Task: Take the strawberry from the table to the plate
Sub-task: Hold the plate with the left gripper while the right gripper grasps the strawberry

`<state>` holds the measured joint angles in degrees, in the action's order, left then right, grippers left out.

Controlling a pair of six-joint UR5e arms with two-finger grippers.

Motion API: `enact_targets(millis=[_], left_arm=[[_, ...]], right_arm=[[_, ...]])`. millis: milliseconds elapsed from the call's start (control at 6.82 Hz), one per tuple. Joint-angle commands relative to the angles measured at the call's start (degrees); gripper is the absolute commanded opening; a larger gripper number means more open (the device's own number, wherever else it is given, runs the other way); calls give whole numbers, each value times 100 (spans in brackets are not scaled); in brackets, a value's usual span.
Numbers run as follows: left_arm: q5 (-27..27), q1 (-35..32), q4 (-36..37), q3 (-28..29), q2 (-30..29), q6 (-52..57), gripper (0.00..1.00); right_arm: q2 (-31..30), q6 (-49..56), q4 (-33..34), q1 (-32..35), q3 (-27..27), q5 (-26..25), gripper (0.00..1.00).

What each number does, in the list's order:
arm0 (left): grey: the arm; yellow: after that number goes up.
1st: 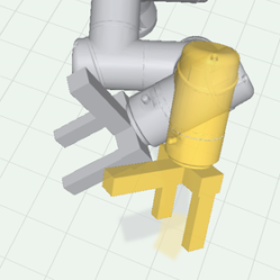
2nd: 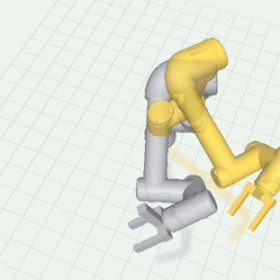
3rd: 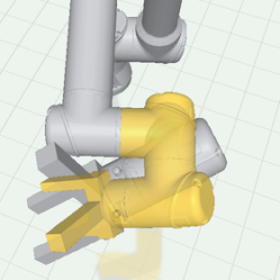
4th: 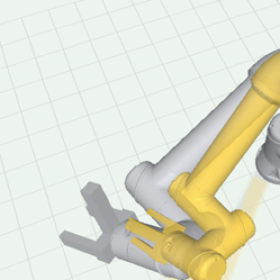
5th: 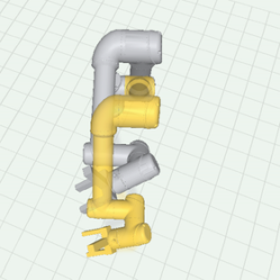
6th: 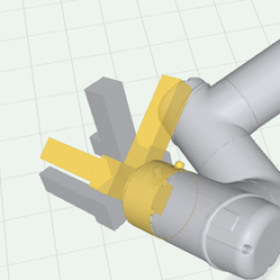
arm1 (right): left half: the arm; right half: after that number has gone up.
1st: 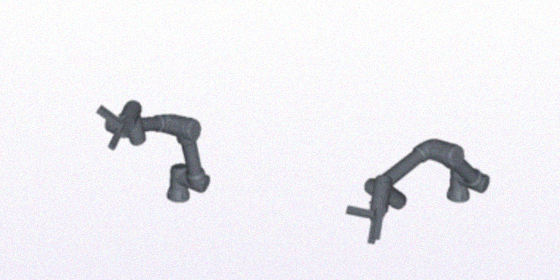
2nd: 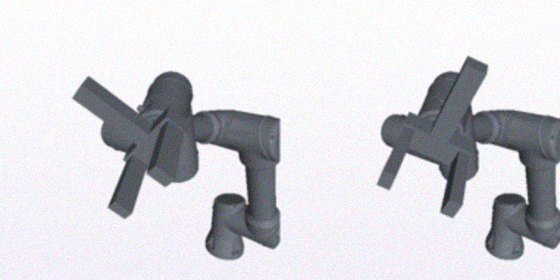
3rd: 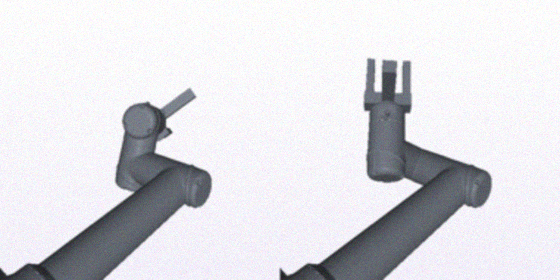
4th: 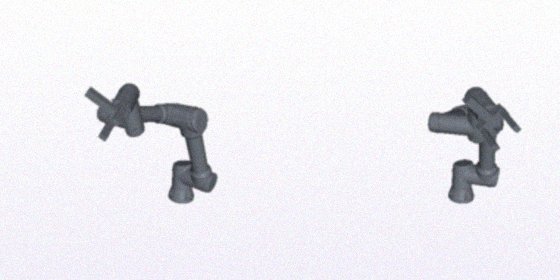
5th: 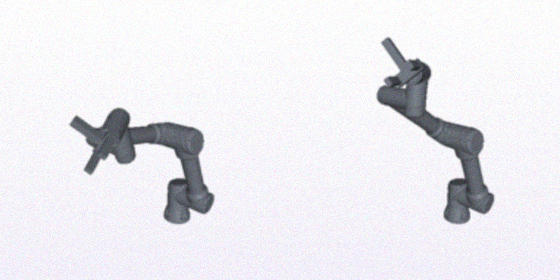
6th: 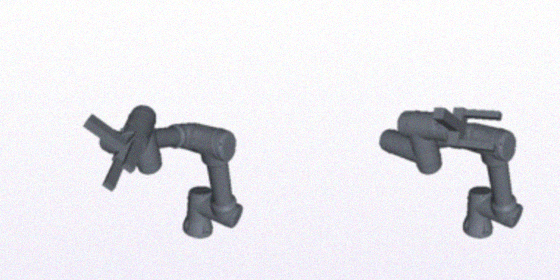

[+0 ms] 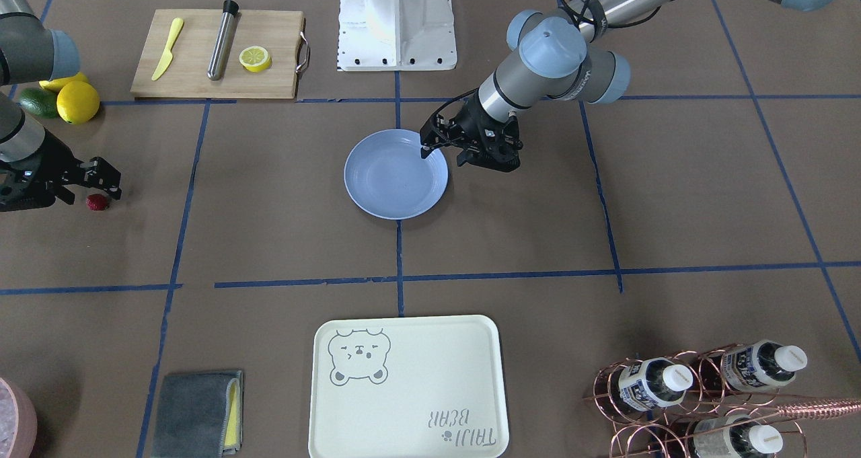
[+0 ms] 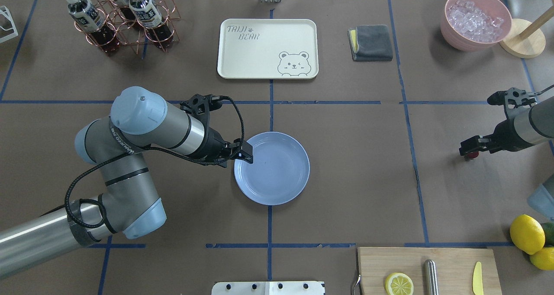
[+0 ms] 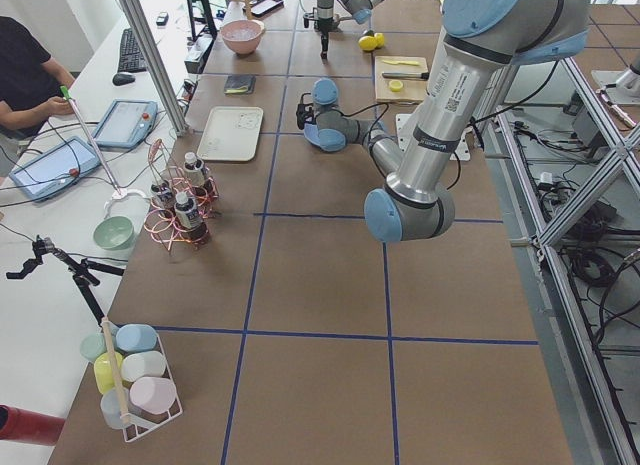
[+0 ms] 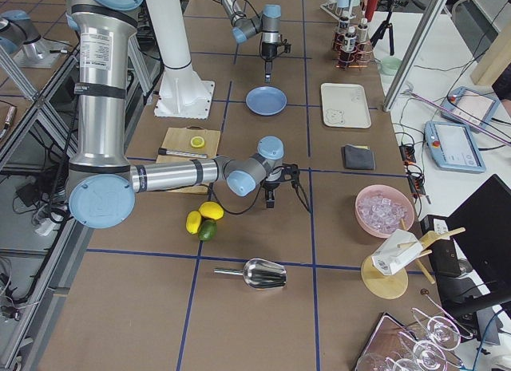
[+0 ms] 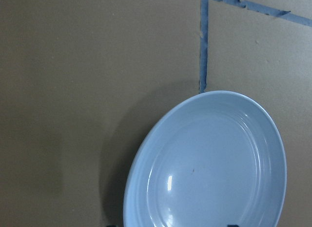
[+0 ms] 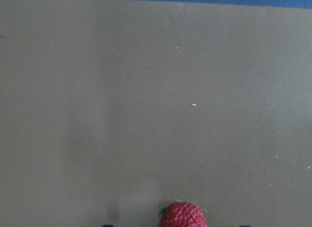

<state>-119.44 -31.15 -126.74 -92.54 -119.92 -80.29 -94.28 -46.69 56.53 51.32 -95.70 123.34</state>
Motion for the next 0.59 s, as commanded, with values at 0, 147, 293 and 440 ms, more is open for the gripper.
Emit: enact_targets(millis=[0, 147, 293, 440], left_arm=[[0, 3, 0, 0, 13, -4, 80], [61, 3, 0, 0, 13, -4, 80], [114, 3, 0, 0, 13, -4, 80], [114, 3, 0, 0, 13, -4, 80]], right_arm=[[58, -6, 7, -51, 60, -12, 88], [137, -6, -2, -95, 199, -12, 88], [173, -15, -2, -87, 218, -12, 86], [164, -24, -2, -78, 210, -3, 69]])
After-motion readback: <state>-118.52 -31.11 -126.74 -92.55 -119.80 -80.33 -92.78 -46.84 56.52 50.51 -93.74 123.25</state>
